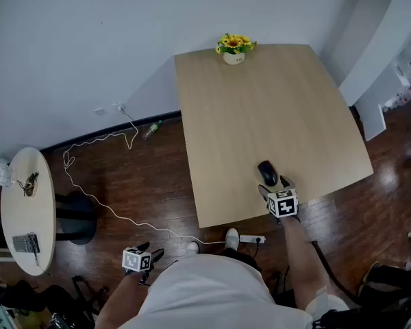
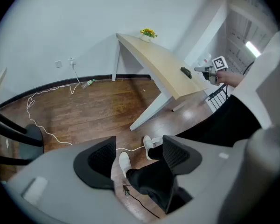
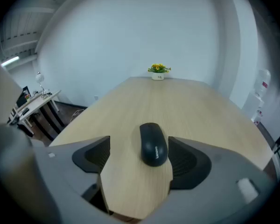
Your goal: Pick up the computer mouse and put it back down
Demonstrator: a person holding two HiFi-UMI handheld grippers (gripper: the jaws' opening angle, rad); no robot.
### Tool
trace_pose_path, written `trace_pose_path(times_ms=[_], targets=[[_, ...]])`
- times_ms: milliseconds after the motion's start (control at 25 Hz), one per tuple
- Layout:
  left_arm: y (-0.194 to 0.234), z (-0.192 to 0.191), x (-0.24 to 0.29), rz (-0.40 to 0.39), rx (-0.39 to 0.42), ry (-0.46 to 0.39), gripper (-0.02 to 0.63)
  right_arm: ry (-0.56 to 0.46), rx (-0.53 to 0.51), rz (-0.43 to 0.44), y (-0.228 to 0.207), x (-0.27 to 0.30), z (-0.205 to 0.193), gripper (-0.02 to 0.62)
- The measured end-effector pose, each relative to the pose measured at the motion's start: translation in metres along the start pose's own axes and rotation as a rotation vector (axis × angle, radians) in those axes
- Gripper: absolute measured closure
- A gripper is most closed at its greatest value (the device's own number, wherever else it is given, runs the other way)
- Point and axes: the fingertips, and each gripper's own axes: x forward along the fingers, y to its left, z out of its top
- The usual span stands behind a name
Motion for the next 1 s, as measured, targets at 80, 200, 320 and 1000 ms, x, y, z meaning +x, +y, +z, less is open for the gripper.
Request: trace_pose_path(times_ms=[80, 200, 320, 1000], targets=[[-0.011, -0.001, -0.001, 0.004, -0.015, -0.007, 0.307, 0.040, -0.035, -0.004, -0.015, 0.020, -0.003, 0.206], [-0.021, -0.010, -0.003, 0.021, -0.048, -0.006, 0.307, 0.097, -0.052, 0.005, -0.030, 0.045, -0.014, 0.207], [-0.020, -0.031, -0.006, 0.057, -0.103, 0.010, 0.307, 0.122, -0.033, 0.042, -0.031, 0.060, -0.028, 0.220], [-0.012, 0.004, 0.012, 0.032, -0.006, 0.005, 0.307, 0.056, 0.029, 0.002, -0.029, 0.022, 0.002, 0.295]])
